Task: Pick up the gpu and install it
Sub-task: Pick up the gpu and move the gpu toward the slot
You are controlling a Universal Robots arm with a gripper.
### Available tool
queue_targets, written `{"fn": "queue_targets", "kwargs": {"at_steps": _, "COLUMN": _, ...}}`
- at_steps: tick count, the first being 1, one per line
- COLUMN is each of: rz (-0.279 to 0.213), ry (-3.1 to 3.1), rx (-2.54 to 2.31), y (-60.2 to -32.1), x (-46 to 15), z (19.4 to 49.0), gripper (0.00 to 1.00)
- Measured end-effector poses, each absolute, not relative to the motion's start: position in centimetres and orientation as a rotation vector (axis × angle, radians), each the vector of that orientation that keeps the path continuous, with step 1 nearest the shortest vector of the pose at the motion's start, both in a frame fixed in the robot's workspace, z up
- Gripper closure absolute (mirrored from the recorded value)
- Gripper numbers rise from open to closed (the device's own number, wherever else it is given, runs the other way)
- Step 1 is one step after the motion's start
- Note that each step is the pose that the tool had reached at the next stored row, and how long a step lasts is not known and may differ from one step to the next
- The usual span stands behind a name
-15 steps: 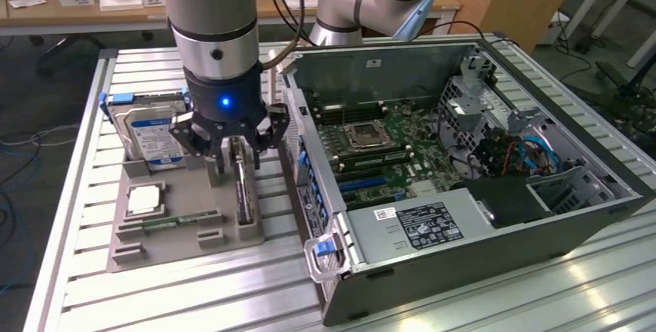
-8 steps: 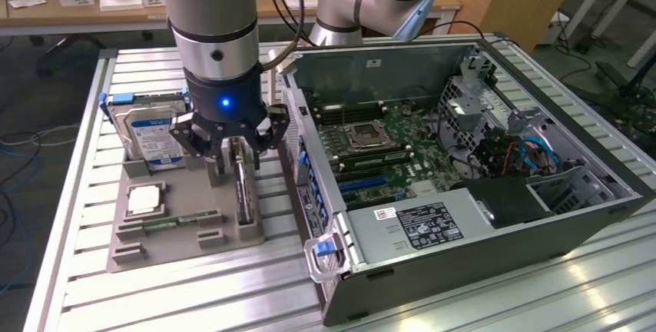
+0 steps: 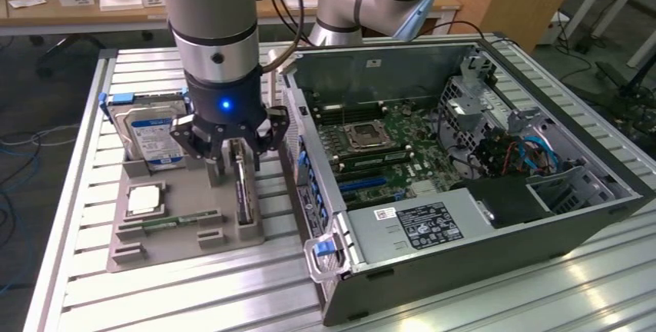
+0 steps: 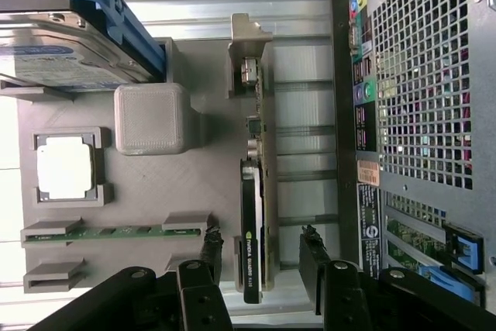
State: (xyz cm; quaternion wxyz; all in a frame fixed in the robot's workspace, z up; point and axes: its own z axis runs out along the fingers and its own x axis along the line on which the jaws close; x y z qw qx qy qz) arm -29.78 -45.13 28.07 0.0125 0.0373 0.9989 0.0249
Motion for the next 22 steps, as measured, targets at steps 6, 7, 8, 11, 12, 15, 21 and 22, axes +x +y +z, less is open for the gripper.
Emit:
{"fn": "queue_targets", "kwargs": {"at_steps": 6, "rz": 0.078, "ry": 3.114, "rx": 0.116, "y": -45.13, "x": -29.78, "z": 27.80, "gripper": 0.47}}
{"fn": "queue_targets", "kwargs": {"at_steps": 7, "rz": 0.078, "ry": 3.114, "rx": 0.116, "y": -45.13, "x": -29.78, "z": 27.80, "gripper": 0.47}}
{"fn": "queue_targets", "kwargs": {"at_steps": 8, "rz": 0.078, "ry": 3.114, "rx": 0.116, "y": -45.13, "x": -29.78, "z": 27.78, "gripper": 0.47}}
{"fn": "queue_targets", "kwargs": {"at_steps": 11, "rz": 0.078, "ry": 3.114, "rx": 0.116, "y": -45.13, "x": -29.78, "z": 27.69, "gripper": 0.47}}
{"fn": "queue_targets", "kwargs": {"at_steps": 12, "rz": 0.078, "ry": 3.114, "rx": 0.116, "y": -45.13, "x": -29.78, "z": 27.66, "gripper": 0.47}}
{"fn": "queue_targets", "kwargs": {"at_steps": 15, "rz": 0.077, "ry": 3.114, "rx": 0.116, "y": -45.13, "x": -29.78, "z": 27.59, "gripper": 0.47}}
{"fn": "queue_targets", "kwargs": {"at_steps": 21, "rz": 0.078, "ry": 3.113, "rx": 0.116, "y": -45.13, "x": -29.78, "z": 27.50, "gripper": 0.47}}
{"fn": "queue_targets", "kwargs": {"at_steps": 22, "rz": 0.078, "ry": 3.113, "rx": 0.116, "y": -45.13, "x": -29.77, "z": 27.45, "gripper": 0.47}}
